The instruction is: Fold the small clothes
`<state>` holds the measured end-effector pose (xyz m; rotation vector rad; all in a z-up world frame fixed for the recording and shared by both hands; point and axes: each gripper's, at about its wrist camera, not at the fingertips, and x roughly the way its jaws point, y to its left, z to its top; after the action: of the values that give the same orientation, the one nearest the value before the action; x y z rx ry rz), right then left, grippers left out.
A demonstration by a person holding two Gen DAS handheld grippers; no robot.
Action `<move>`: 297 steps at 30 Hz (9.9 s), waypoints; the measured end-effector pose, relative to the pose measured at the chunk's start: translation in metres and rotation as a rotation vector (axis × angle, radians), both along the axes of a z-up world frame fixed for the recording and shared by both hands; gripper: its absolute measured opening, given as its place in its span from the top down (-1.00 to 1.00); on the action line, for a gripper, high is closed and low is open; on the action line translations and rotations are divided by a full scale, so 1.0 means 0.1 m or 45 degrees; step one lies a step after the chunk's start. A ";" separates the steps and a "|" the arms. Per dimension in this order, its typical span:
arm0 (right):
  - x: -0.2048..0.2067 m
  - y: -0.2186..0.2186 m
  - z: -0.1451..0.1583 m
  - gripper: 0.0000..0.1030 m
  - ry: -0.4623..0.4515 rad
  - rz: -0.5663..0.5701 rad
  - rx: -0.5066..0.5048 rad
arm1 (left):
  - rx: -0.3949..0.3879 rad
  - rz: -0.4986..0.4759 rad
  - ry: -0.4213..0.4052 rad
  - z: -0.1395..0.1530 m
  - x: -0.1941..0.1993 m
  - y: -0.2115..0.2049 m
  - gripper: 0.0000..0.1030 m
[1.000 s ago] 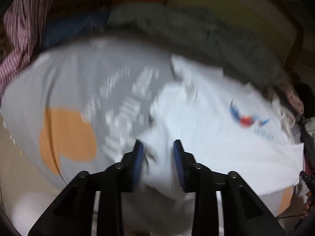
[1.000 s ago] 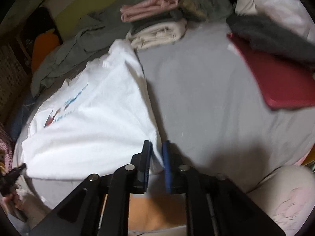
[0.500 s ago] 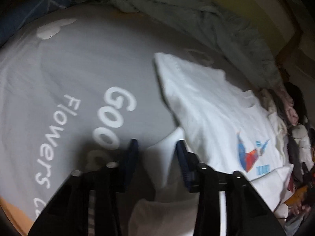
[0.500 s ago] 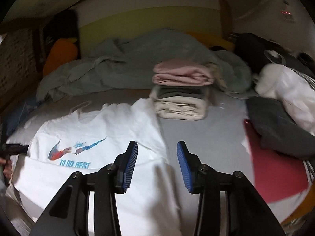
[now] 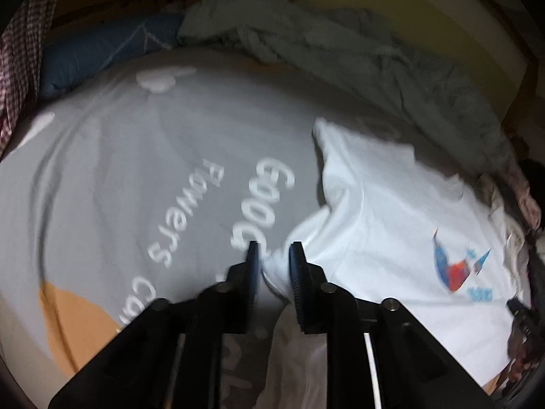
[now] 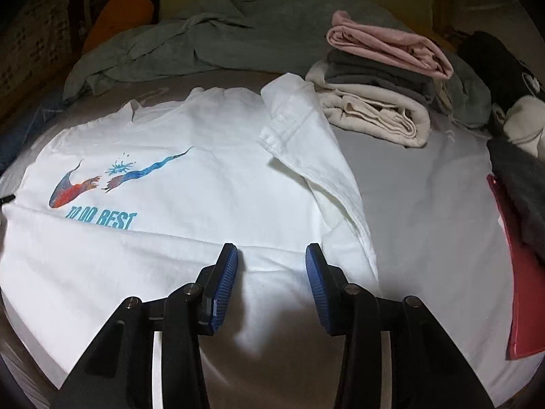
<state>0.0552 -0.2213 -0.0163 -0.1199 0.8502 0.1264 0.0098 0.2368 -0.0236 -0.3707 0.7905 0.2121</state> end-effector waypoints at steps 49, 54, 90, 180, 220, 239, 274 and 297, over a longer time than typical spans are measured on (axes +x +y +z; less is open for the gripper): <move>0.65 -1.57 0.38 0.91 -0.073 -0.548 0.364 | 0.267 -0.451 0.031 -0.28 1.01 -1.51 0.08; 0.70 -1.49 0.41 0.91 -0.141 -0.505 0.403 | 0.279 -0.451 0.031 -0.28 1.01 -1.52 0.08; 0.34 -0.19 0.42 0.12 0.020 0.415 0.334 | -0.295 -0.882 -0.036 -0.13 1.17 -2.43 0.02; -0.17 1.30 0.86 0.78 -0.066 0.447 0.301 | -0.329 -0.184 0.047 -0.11 1.18 0.55 0.34; -1.16 -0.92 0.01 -0.04 -0.092 -0.310 0.444 | 0.055 -0.016 -0.314 -0.28 -1.12 -0.90 0.06; -1.22 -0.91 -0.13 0.16 -0.020 -0.262 0.589 | -0.219 0.101 -0.186 -0.61 -1.24 -0.51 0.64; 0.46 -0.67 0.82 0.93 -0.301 -0.298 0.689 | -0.348 0.160 -0.144 0.19 0.77 -0.18 0.92; 1.47 -0.64 0.46 -0.25 -0.262 -0.428 0.356 | 0.035 -0.017 -0.197 0.27 1.41 -0.37 0.14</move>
<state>0.2019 -0.2855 0.0294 0.2689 0.6300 -0.0828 0.1508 0.1998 0.0036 -0.3511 0.6371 0.1795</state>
